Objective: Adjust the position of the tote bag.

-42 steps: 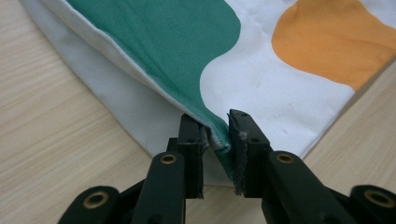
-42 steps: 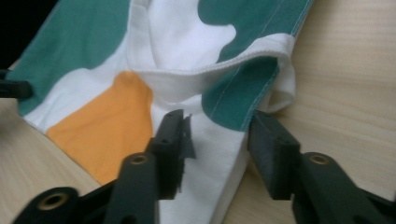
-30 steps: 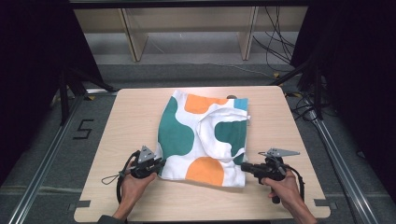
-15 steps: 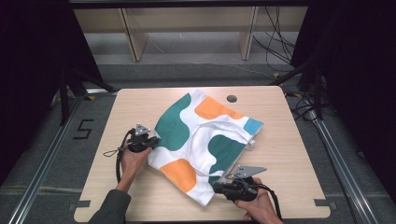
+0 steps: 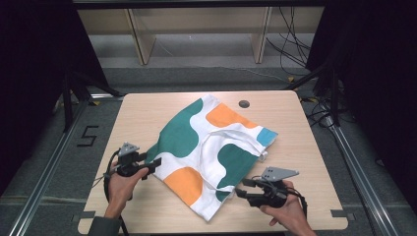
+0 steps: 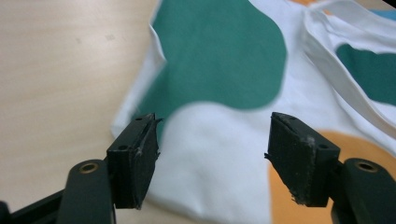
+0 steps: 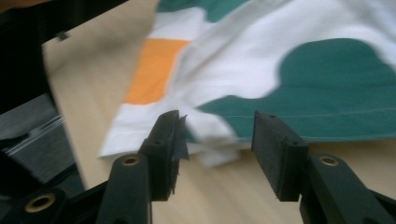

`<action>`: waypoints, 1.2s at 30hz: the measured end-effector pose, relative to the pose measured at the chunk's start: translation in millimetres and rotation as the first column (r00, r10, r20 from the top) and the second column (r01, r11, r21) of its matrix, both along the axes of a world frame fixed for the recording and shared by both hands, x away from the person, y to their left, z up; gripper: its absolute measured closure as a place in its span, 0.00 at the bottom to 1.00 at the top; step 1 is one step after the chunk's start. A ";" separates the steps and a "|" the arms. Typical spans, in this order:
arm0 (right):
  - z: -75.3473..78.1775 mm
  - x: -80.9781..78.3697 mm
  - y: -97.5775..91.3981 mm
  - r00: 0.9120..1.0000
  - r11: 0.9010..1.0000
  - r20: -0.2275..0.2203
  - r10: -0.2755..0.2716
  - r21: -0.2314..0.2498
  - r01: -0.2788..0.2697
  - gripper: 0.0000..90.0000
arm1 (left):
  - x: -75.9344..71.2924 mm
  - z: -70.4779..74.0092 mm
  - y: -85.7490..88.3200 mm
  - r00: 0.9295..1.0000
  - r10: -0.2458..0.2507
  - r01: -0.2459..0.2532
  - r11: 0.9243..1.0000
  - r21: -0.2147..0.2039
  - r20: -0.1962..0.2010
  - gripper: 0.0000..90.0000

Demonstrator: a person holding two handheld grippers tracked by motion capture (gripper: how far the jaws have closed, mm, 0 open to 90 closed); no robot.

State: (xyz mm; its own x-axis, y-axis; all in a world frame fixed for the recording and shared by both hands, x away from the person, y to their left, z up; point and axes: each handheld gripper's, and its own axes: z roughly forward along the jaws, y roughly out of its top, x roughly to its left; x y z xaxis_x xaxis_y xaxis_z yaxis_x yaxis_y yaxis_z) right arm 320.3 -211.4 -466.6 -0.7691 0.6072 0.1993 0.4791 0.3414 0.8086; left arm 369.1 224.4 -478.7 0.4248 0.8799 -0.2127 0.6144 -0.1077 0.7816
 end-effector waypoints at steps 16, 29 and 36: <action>-2.3 88.1 -63.1 0.949 0.944 0.060 -0.310 -0.095 0.315 0.47 | -46.8 -22.2 -27.2 0.990 -0.079 0.074 0.996 -0.046 -0.121 0.24; -19.0 144.7 -36.5 0.969 0.960 -0.039 -0.244 -0.153 0.235 0.72 | -46.1 -29.9 -45.0 0.981 -0.112 0.105 0.993 -0.052 -0.160 0.28; -15.2 136.2 -39.4 0.974 0.958 0.030 -0.223 -0.180 0.224 0.93 | -34.3 -35.1 -41.9 0.982 -0.085 0.080 0.996 -0.039 -0.167 0.44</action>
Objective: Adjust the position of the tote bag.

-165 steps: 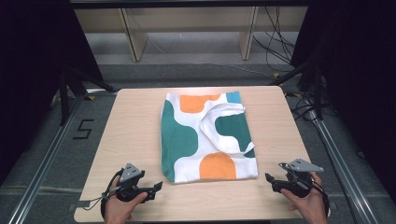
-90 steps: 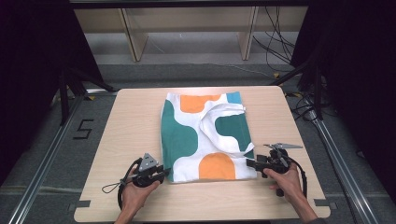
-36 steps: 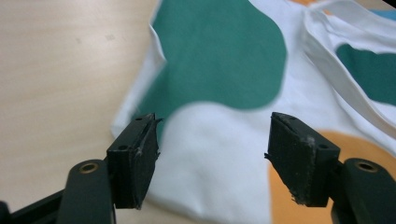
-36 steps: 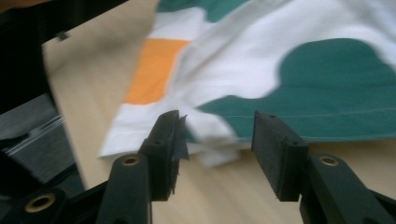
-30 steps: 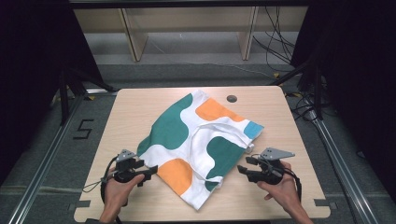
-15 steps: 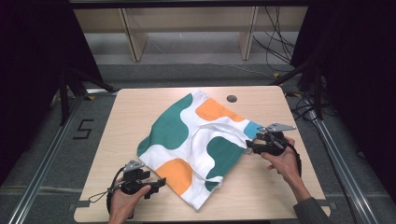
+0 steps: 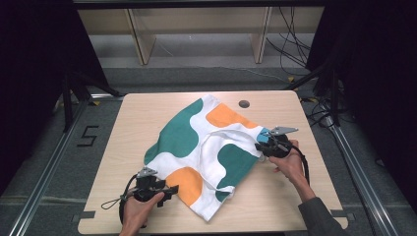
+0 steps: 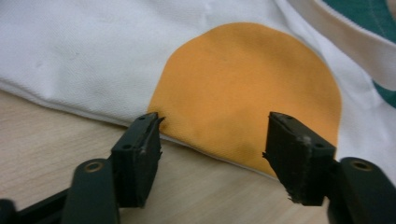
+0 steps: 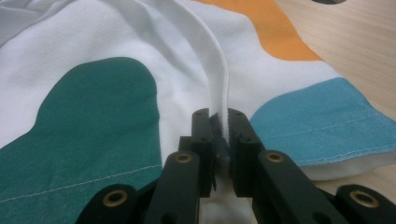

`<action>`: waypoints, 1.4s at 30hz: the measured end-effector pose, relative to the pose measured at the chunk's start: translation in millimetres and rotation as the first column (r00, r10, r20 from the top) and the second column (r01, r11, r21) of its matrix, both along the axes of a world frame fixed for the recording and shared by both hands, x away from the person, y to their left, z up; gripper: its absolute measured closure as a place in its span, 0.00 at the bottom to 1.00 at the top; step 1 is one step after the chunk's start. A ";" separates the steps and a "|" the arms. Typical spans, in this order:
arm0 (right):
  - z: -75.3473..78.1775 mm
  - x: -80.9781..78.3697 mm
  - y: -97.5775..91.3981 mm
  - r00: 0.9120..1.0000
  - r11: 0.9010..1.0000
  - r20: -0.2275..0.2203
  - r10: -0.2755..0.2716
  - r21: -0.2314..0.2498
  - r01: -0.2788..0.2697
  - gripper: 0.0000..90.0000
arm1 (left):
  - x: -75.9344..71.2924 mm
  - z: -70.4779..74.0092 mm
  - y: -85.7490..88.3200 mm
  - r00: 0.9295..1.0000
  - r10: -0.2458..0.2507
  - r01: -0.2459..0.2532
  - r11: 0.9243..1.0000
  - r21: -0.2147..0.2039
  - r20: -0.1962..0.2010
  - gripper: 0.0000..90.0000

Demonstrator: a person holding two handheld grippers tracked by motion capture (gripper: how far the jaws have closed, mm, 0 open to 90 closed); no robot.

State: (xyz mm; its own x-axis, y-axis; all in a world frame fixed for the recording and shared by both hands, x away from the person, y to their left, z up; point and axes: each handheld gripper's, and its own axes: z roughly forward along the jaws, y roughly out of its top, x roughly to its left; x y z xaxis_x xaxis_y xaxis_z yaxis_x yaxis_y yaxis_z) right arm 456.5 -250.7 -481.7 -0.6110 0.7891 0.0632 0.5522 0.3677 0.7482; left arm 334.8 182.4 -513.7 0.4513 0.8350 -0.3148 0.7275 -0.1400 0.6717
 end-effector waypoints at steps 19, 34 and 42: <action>10.5 -62.7 2.0 0.990 0.993 0.068 0.120 0.006 -0.121 0.96 | 76.6 -1.8 6.4 0.995 -0.044 0.032 0.990 0.136 0.085 0.92; 10.4 -111.6 40.7 0.962 0.964 0.068 0.266 -0.002 -0.266 0.98 | 113.7 12.1 13.5 0.994 0.008 -0.023 0.990 0.143 0.108 0.54; 15.2 -108.0 36.5 0.964 0.966 0.085 0.252 0.040 -0.256 0.98 | 22.9 40.4 10.3 0.971 -0.155 0.139 0.985 0.098 0.181 0.33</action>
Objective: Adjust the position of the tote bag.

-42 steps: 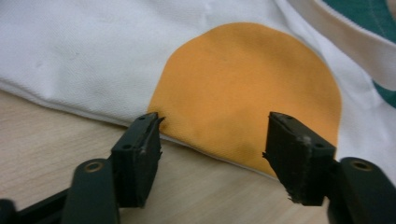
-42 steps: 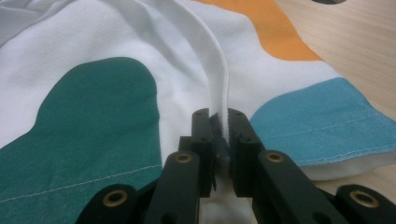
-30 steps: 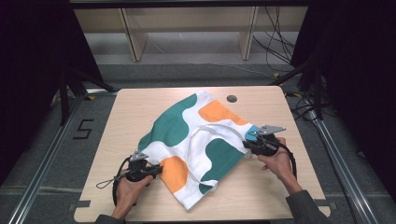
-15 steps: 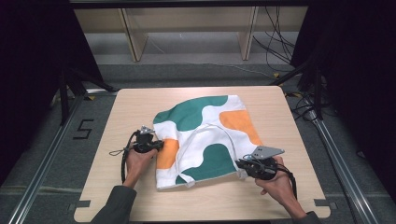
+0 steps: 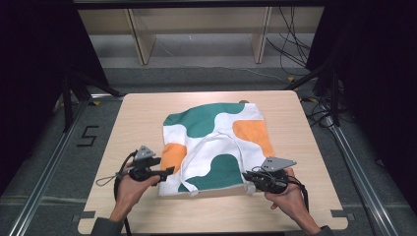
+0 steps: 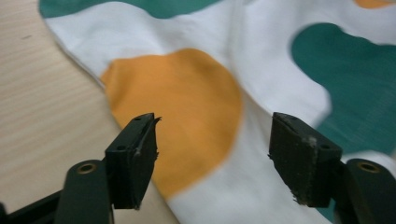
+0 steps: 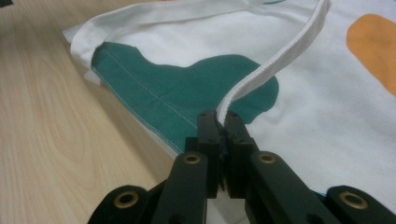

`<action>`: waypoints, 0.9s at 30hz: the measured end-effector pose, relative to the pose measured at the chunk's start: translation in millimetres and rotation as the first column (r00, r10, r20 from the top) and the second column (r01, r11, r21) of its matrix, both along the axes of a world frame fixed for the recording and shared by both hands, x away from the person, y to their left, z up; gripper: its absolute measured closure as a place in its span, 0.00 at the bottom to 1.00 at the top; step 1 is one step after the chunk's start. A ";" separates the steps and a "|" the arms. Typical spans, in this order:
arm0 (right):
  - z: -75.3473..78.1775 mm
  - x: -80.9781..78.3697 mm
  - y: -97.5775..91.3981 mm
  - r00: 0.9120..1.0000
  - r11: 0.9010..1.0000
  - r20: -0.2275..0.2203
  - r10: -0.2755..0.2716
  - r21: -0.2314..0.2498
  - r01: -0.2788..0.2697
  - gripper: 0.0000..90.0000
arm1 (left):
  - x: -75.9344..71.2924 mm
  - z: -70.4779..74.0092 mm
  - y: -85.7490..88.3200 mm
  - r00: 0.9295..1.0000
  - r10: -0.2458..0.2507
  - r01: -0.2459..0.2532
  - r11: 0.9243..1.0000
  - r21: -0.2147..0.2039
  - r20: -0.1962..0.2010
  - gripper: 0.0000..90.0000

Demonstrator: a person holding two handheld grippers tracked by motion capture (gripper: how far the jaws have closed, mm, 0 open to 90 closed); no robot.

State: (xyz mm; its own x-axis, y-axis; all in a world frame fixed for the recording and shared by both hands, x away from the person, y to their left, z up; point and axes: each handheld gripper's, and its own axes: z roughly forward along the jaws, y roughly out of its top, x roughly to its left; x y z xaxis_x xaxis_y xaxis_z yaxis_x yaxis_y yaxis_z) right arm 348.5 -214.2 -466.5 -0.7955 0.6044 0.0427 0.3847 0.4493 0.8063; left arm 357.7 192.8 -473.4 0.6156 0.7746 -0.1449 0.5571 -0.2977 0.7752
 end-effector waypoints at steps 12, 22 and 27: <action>13.8 9.4 0.5 0.999 0.999 0.044 -0.018 0.039 0.016 0.98 | -40.1 -27.4 -5.1 0.995 -0.099 0.100 0.979 0.179 -0.015 0.26; 15.4 9.4 -0.7 0.999 0.999 0.037 -0.014 0.038 0.013 0.98 | -26.5 -32.1 -12.1 0.998 -0.051 0.044 0.989 0.142 0.047 0.48; 12.2 9.9 -3.3 1.000 0.999 0.017 -0.024 0.040 0.023 0.97 | -16.6 -23.7 -12.7 0.994 -0.082 0.074 0.992 0.100 0.077 0.79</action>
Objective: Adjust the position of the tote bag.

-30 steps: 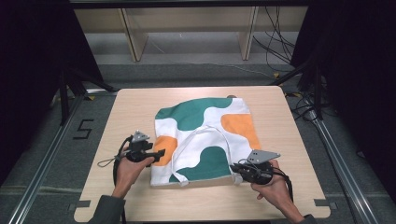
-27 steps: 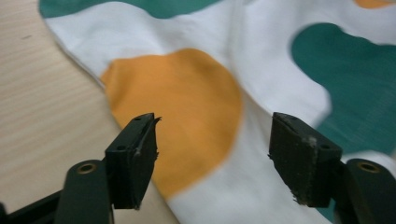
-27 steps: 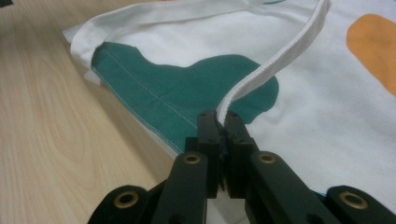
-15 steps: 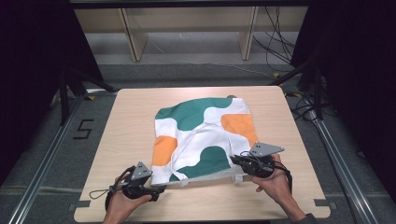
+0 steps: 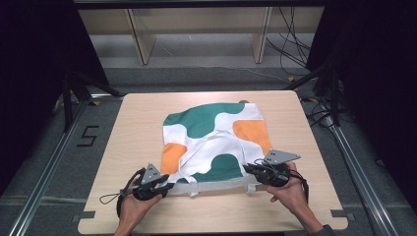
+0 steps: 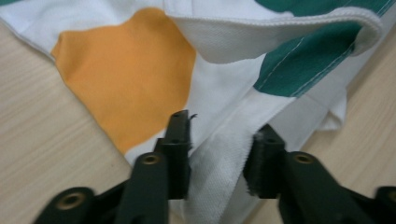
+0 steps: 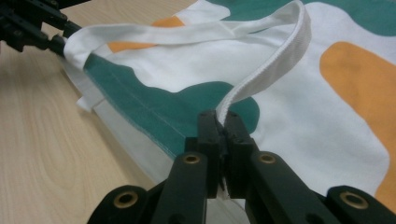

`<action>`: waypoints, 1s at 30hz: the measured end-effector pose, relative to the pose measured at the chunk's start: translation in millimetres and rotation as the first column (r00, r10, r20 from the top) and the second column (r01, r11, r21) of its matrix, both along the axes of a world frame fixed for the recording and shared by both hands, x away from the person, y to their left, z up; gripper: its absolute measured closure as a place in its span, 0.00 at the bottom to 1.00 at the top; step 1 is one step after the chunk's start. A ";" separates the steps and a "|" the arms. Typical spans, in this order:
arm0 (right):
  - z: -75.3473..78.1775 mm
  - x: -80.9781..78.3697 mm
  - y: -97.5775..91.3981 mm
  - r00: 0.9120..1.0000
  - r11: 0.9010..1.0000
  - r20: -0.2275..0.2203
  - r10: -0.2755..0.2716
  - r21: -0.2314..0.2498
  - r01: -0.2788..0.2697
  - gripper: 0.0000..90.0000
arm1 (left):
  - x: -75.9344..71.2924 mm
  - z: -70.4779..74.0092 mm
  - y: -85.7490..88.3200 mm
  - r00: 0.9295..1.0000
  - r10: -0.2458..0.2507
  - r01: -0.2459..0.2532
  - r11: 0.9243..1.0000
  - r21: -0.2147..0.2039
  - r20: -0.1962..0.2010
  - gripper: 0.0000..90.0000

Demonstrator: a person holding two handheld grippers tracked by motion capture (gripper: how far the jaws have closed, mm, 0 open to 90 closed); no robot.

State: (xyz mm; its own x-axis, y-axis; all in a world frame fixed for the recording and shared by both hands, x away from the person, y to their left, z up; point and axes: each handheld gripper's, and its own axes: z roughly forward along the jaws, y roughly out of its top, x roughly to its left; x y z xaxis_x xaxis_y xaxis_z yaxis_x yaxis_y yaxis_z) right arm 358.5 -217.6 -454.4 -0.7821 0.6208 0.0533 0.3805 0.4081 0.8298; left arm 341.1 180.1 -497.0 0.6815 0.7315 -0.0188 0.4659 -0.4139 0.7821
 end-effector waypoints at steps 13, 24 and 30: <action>0.3 -18.3 -50.1 0.998 0.993 0.008 -0.056 -0.105 0.056 0.53 | 10.2 15.7 8.6 1.000 0.028 -0.027 0.994 -0.106 0.009 0.95; -25.3 -15.1 -54.2 0.990 0.943 -0.003 -0.144 -0.303 0.136 0.47 | 10.7 14.4 11.5 0.999 0.045 -0.044 0.988 -0.146 -0.003 0.94; -28.5 -5.6 -58.0 0.983 0.938 0.027 -0.184 -0.294 0.183 0.60 | 9.9 12.5 11.3 0.999 0.034 -0.035 0.991 -0.130 -0.005 0.92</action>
